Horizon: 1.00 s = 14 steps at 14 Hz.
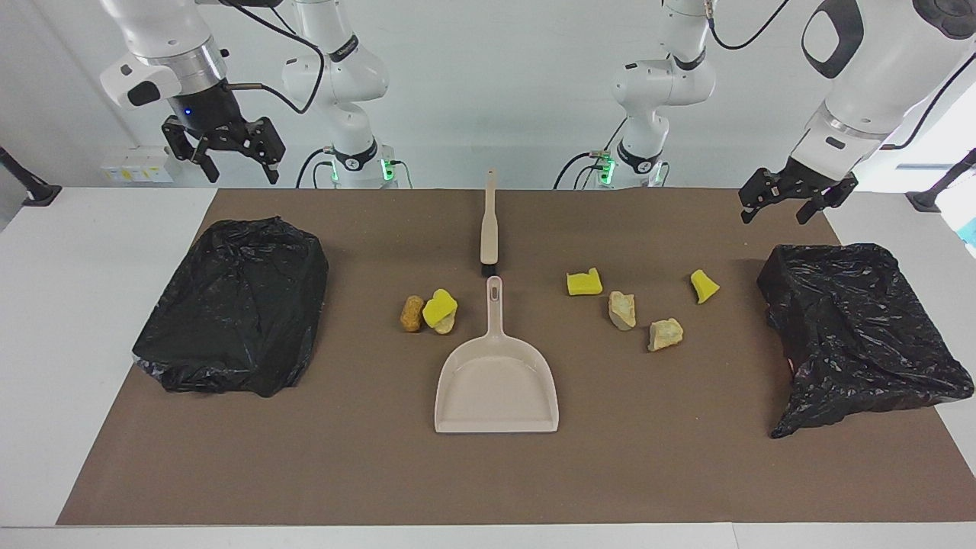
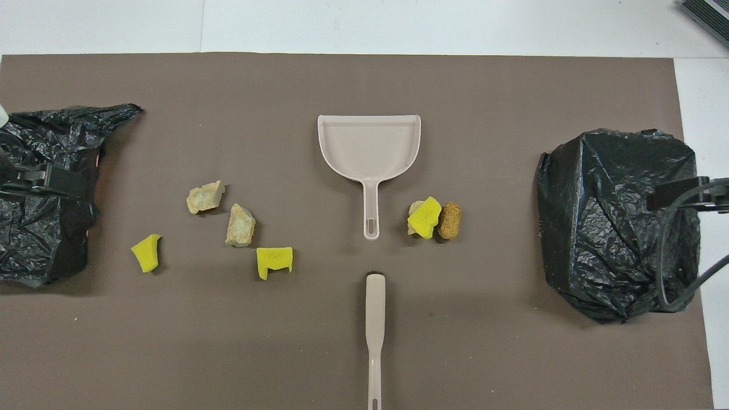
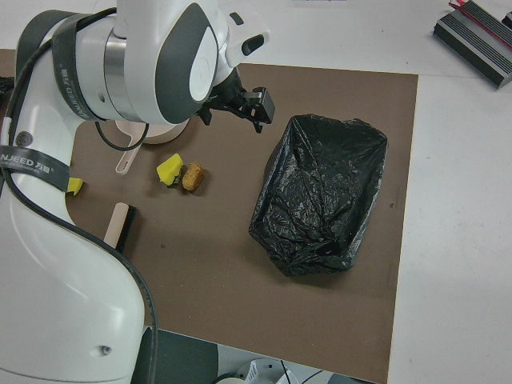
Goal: Sweep and dump trash in bin
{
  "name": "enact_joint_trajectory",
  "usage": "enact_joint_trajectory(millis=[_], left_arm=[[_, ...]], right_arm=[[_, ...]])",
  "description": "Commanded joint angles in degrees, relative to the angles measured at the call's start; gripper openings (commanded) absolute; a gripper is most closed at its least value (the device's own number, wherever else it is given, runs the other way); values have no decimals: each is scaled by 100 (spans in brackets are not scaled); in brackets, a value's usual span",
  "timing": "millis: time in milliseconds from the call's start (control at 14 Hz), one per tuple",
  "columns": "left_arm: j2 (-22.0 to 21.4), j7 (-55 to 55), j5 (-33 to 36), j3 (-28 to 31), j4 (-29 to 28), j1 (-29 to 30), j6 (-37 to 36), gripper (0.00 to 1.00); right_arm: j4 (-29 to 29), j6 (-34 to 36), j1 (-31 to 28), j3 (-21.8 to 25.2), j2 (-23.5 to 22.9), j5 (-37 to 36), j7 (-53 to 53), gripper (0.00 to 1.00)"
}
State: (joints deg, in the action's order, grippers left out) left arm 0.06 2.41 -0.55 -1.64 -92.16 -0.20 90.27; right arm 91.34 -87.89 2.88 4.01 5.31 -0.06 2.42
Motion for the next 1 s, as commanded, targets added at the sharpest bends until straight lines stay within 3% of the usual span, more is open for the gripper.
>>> enact_joint_trajectory(millis=[0,569,925], left_arm=[[-147,67,46,-21,-136,55,-18,100],[-234,32,46,-82,-267,-50,-27,100],[-384,-4,11,-91,-557,-576,96,100]], right_arm=[[95,-53,-68,-32,93,-21,-111,100],[103,-44,-68,-32,94,-12,-111,100],[112,-44,-68,-32,102,-12,-111,100]])
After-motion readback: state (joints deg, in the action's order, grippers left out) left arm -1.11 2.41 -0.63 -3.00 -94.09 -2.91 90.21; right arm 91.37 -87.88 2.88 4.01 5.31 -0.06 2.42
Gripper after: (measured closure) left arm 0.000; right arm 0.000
